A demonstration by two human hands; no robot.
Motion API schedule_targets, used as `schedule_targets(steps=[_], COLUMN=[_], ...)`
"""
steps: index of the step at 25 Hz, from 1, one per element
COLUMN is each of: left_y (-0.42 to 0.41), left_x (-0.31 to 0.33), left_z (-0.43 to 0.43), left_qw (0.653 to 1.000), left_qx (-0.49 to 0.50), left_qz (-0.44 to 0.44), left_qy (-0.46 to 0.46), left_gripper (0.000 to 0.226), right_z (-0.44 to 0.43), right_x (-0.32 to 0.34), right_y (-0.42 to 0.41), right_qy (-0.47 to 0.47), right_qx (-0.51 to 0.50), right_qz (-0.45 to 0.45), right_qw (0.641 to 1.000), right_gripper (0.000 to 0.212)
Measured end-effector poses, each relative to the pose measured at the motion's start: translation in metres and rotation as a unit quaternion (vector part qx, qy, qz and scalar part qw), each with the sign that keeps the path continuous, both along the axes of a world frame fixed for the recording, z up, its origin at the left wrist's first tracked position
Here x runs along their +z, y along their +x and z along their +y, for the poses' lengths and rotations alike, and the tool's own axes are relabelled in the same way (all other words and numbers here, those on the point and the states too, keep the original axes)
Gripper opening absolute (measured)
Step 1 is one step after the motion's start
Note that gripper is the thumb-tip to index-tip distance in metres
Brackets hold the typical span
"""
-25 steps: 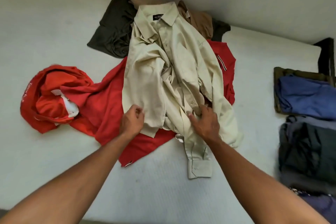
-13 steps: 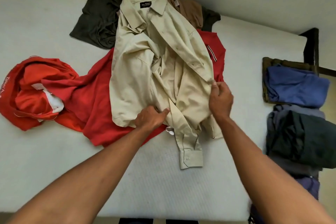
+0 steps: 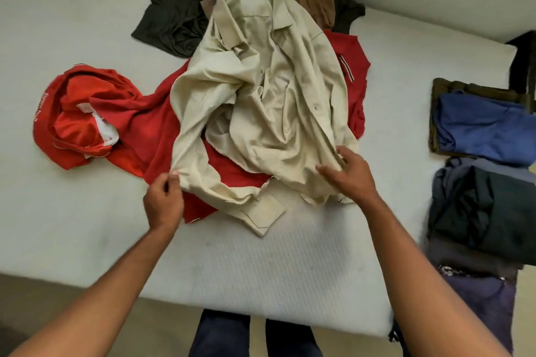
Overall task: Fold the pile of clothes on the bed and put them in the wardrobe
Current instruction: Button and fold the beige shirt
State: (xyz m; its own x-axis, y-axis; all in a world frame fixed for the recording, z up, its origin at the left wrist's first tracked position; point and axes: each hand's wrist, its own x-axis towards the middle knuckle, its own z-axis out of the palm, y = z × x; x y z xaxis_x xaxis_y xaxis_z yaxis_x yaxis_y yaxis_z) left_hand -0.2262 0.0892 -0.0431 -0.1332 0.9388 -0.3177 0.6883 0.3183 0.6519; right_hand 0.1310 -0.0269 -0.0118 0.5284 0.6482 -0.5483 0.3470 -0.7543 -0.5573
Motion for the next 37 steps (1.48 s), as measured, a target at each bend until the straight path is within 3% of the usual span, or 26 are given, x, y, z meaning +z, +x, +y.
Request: schedule_targets(steps=[2, 4, 7, 8, 11, 14, 16, 19, 21, 23, 25, 27, 29, 33, 35, 37], left_y=[-0.01, -0.01, 0.003, 0.01, 0.037, 0.07, 0.088, 0.104, 0.103, 0.098, 0.091, 0.079, 0.058, -0.001, -0.027, -0.043], left_x=[0.003, 0.004, 0.013, 0.015, 0.012, -0.005, -0.023, -0.051, -0.063, -0.068, -0.06, -0.035, -0.008, 0.031, 0.034, 0.031], left_z=[0.006, 0.018, 0.025, 0.024, 0.021, 0.033, 0.051, 0.094, 0.113, 0.122, 0.116, 0.099, 0.066, -0.011, -0.044, -0.077], left_qw=[0.994, 0.978, 0.958, 0.964, 0.976, 0.971, 0.976, 0.986, 0.986, 0.987, 0.991, 0.989, 0.994, 0.994, 0.986, 0.97], left_qx=[0.103, 0.192, 0.268, 0.23, -0.052, -0.213, -0.199, -0.089, -0.066, -0.061, -0.043, -0.051, -0.081, -0.064, -0.112, -0.191], left_qz=[0.027, 0.028, 0.02, 0.036, 0.104, 0.084, 0.088, 0.075, 0.095, 0.098, 0.008, -0.061, -0.018, 0.081, 0.117, 0.142], left_qy=[0.029, 0.07, 0.103, 0.126, 0.187, 0.066, -0.024, -0.119, -0.12, -0.11, -0.126, -0.123, -0.066, -0.029, -0.041, -0.039], left_gripper=[0.032, 0.03, 0.027, 0.03, 0.026, 0.038, 0.056, 0.07, 0.06, 0.039, 0.019, 0.026, 0.034, 0.03, 0.03, 0.025], right_z=[-0.015, -0.025, -0.034, -0.036, -0.038, -0.022, -0.002, 0.024, 0.037, 0.051, 0.057, 0.06, 0.058, 0.023, -0.007, -0.039], right_x=[0.003, 0.017, 0.03, 0.031, 0.025, 0.007, -0.009, -0.047, -0.067, -0.083, -0.09, -0.091, -0.084, -0.047, -0.03, -0.021], right_y=[-0.012, -0.021, -0.032, -0.035, -0.032, -0.038, -0.061, -0.115, -0.143, -0.15, -0.146, -0.138, -0.13, -0.135, -0.145, -0.157], right_qy=[-0.076, -0.07, -0.044, -0.041, -0.019, 0.059, 0.134, 0.141, 0.109, 0.058, 0.052, 0.1, 0.149, 0.19, 0.16, 0.059], right_qx=[0.083, 0.056, 0.048, 0.028, -0.049, -0.001, 0.085, 0.213, 0.269, 0.26, 0.239, 0.248, 0.289, 0.387, 0.451, 0.514], right_qz=[-0.105, -0.09, -0.043, -0.063, -0.215, -0.298, -0.262, -0.2, -0.218, -0.243, -0.265, -0.283, -0.28, -0.223, -0.173, -0.112], right_qw=[0.988, 0.992, 0.997, 0.997, 0.975, 0.953, 0.952, 0.946, 0.932, 0.933, 0.933, 0.921, 0.903, 0.874, 0.86, 0.849], right_gripper=[0.043, 0.034, 0.044, 0.048, 0.066, 0.067, 0.052, 0.05, 0.059, 0.066, 0.053, 0.025, 0.01, 0.01, 0.01, 0.013])
